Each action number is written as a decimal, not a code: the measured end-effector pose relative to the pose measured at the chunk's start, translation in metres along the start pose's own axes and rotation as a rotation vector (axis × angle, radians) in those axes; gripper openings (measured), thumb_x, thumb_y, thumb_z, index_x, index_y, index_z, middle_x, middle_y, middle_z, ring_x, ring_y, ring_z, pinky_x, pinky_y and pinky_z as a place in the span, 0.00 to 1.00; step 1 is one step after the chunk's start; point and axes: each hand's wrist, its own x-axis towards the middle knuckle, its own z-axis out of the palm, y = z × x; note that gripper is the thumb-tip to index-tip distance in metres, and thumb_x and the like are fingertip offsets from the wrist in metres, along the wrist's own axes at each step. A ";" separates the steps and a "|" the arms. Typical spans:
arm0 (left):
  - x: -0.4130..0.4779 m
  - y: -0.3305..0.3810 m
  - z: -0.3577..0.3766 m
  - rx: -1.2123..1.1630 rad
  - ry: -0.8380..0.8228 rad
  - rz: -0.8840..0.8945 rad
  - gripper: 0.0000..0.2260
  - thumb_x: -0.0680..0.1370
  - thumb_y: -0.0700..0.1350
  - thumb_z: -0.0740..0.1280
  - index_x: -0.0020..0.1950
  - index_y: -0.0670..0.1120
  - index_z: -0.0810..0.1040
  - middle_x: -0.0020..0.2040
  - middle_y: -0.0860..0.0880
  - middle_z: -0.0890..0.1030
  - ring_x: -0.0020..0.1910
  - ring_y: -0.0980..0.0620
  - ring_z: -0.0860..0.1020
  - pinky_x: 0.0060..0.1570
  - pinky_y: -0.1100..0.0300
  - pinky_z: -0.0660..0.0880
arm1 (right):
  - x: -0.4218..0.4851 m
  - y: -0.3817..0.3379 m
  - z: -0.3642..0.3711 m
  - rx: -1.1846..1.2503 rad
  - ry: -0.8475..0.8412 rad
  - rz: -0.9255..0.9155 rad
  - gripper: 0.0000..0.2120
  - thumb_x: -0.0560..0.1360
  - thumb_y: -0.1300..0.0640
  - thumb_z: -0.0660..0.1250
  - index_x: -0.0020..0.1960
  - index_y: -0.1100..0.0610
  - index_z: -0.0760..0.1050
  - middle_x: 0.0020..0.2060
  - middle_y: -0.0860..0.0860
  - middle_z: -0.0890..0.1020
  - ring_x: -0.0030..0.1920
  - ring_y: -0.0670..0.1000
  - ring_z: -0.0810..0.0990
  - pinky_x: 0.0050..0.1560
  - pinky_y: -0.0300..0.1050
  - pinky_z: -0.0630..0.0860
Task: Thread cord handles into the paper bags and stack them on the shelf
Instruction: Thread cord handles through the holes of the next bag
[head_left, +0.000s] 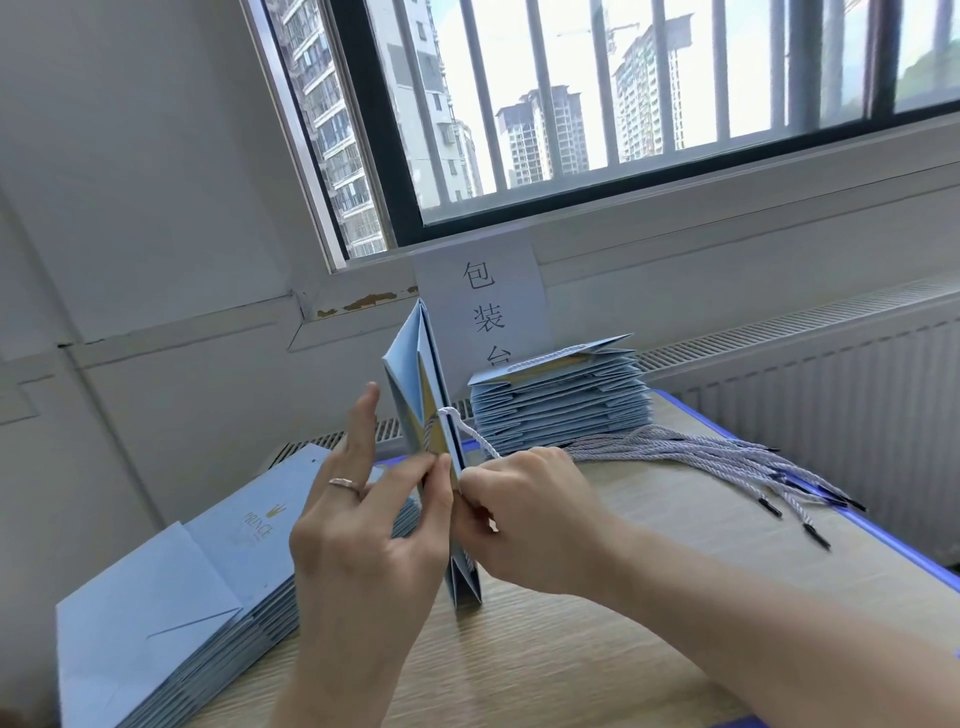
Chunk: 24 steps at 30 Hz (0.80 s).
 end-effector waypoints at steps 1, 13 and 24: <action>0.000 -0.002 0.001 0.024 -0.003 -0.013 0.10 0.76 0.46 0.68 0.42 0.41 0.86 0.67 0.39 0.76 0.47 0.39 0.84 0.39 0.55 0.78 | 0.000 0.000 0.000 -0.002 -0.003 0.001 0.14 0.71 0.53 0.58 0.29 0.54 0.64 0.22 0.48 0.71 0.21 0.53 0.63 0.27 0.39 0.56; 0.022 -0.011 0.011 0.103 -0.251 -0.049 0.09 0.72 0.45 0.66 0.36 0.43 0.81 0.54 0.47 0.82 0.61 0.44 0.78 0.37 0.49 0.79 | 0.000 0.002 0.000 -0.004 -0.031 0.010 0.13 0.71 0.52 0.56 0.29 0.54 0.66 0.22 0.48 0.71 0.22 0.53 0.63 0.27 0.40 0.56; 0.001 -0.014 0.006 0.033 -0.013 -0.145 0.09 0.76 0.45 0.69 0.48 0.39 0.81 0.41 0.45 0.82 0.39 0.43 0.79 0.39 0.62 0.70 | 0.000 -0.001 0.000 0.001 -0.040 -0.004 0.14 0.73 0.53 0.56 0.29 0.52 0.61 0.21 0.46 0.68 0.20 0.53 0.63 0.27 0.40 0.58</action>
